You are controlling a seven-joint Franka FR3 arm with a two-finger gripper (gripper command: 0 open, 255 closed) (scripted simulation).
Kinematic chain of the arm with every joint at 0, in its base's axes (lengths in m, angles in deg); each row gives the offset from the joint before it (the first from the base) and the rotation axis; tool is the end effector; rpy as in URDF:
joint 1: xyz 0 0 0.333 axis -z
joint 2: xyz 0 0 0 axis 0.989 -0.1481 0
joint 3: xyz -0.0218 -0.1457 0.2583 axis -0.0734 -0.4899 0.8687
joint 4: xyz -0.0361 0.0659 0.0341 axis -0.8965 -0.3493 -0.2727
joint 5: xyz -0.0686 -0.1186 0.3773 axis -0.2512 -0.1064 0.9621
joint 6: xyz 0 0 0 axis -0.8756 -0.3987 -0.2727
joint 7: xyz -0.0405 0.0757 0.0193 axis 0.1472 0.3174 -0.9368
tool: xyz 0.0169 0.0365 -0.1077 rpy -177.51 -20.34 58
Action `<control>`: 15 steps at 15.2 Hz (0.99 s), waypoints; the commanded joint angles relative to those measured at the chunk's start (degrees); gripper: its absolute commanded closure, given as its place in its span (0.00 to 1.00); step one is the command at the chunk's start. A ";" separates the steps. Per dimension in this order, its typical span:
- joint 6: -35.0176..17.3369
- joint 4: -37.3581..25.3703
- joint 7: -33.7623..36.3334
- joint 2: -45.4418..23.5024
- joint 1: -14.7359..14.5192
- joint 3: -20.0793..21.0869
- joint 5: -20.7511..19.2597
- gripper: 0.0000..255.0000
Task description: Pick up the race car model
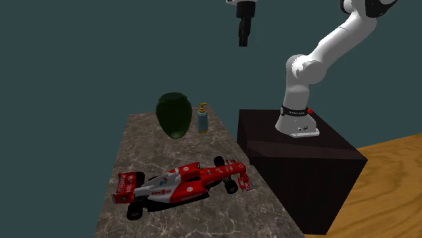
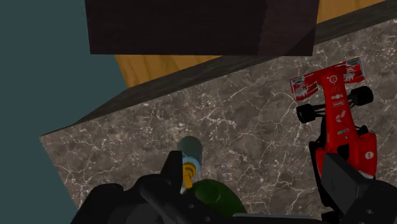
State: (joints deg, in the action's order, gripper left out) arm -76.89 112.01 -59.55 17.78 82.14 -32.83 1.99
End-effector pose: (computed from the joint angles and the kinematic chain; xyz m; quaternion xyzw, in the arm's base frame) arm 0.3187 0.0104 0.5673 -0.9991 -0.0123 -0.0089 0.0404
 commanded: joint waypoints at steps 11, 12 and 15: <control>-16.90 4.83 7.26 -11.22 -3.18 9.02 5.55 0.00; -18.61 4.88 7.98 -12.77 -3.44 9.93 5.94 0.00; -23.68 4.57 10.17 -17.83 -4.09 12.65 6.83 0.00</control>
State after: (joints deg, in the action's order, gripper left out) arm -98.81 116.74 -49.90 1.70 78.15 -20.88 8.63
